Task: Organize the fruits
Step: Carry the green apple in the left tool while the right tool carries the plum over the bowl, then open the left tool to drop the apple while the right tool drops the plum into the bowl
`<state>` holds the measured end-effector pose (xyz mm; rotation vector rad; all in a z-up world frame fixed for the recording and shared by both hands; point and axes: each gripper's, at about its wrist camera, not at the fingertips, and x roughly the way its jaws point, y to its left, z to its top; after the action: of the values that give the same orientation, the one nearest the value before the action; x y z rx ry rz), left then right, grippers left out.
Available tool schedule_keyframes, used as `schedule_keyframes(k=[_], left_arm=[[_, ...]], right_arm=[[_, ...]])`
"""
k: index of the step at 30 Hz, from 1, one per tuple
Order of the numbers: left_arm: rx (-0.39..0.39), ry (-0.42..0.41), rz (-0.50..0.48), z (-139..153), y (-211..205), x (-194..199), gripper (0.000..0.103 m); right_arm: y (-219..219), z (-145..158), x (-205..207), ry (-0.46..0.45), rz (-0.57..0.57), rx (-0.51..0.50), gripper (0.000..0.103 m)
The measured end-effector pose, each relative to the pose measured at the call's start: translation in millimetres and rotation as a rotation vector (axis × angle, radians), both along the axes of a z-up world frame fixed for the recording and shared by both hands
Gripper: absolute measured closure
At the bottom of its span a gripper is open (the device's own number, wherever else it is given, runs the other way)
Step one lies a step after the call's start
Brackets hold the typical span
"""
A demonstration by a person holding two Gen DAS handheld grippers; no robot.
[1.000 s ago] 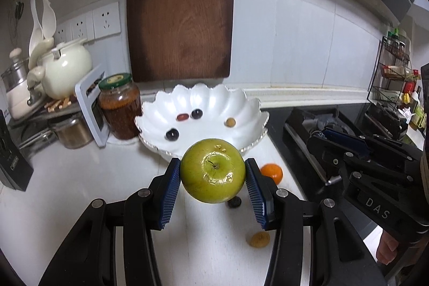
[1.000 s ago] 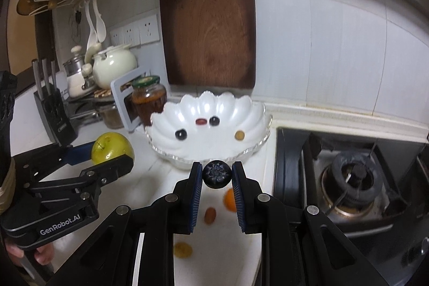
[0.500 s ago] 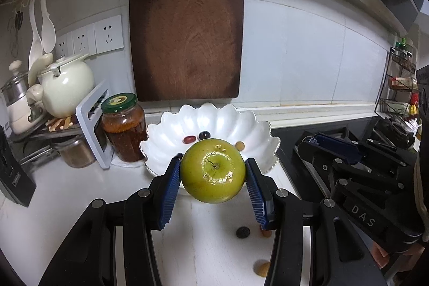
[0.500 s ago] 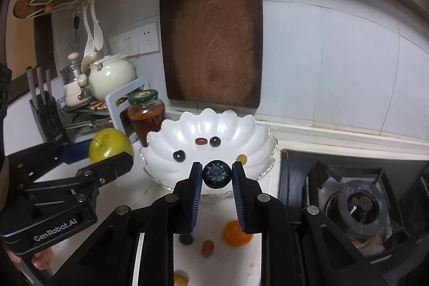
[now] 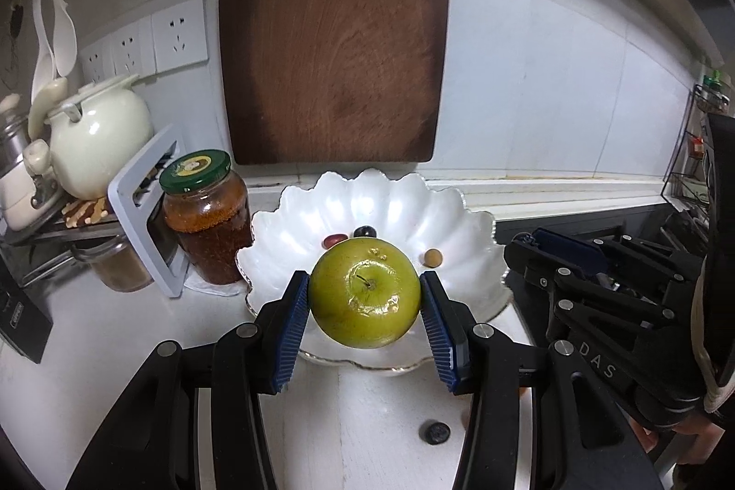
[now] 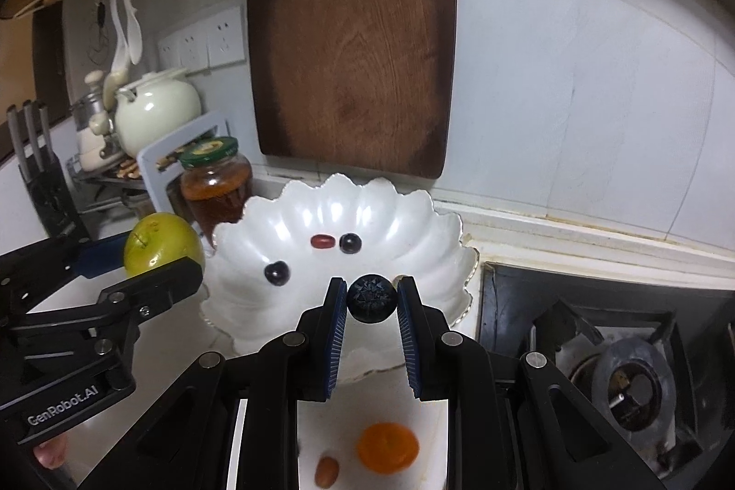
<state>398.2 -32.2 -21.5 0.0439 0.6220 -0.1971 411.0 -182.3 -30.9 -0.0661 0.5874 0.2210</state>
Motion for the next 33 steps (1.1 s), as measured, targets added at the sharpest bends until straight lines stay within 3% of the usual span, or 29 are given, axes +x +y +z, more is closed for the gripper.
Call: schedule_keyframes(k=[24,33], left_arm=[[-0.003,0.266,0.028,-65.8,-7.6,85.7,0.055],[0.005,0.296,0.031,-75.5,-8.9,92.2,0.055]], right_arm=[[4.1,-50.7,83.1,0.240,0.006,-0.056,0.079],[2.2,-62.2,89.0,0.272,0.000,-0.054,0.078]])
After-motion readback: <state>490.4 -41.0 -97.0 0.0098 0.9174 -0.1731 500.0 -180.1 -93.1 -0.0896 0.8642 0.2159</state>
